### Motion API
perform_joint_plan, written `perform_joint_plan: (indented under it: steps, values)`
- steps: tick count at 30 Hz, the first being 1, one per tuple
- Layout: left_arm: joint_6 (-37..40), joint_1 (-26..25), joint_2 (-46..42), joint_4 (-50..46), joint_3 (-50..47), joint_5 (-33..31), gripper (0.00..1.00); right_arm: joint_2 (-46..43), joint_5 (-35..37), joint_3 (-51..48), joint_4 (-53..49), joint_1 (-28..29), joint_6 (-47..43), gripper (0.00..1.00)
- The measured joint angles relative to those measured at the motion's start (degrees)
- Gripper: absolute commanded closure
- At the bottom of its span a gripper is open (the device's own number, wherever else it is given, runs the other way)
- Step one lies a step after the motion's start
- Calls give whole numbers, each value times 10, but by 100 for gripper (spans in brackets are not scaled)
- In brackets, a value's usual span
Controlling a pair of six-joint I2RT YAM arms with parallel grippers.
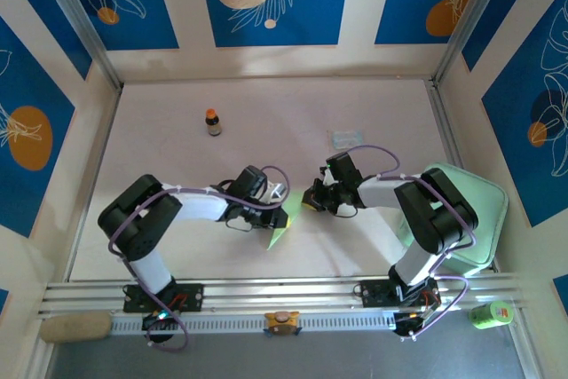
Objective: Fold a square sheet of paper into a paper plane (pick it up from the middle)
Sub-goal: Fold the wing for the fifth time at the center of the table.
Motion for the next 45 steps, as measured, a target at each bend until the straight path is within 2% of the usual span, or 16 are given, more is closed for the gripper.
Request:
perform_joint_plan:
  steps: [11, 19, 29, 37, 45]
  values:
    - [24, -3, 57, -43, 83, -3, 91, 1, -1, -3, 9, 0, 0, 98]
    - [45, -7, 62, -64, 72, -16, 89, 1, 0, -4, 11, 0, 0, 98]
    - [48, -19, -3, -100, 54, -29, 84, 0, 1, -4, 10, 0, 0, 98]
    - [50, -19, 22, -108, 48, -38, 84, -1, 2, -5, 11, 0, 0, 98]
    - [47, -18, -4, -61, 2, -43, 81, -5, -2, -8, 5, 1, -1, 98]
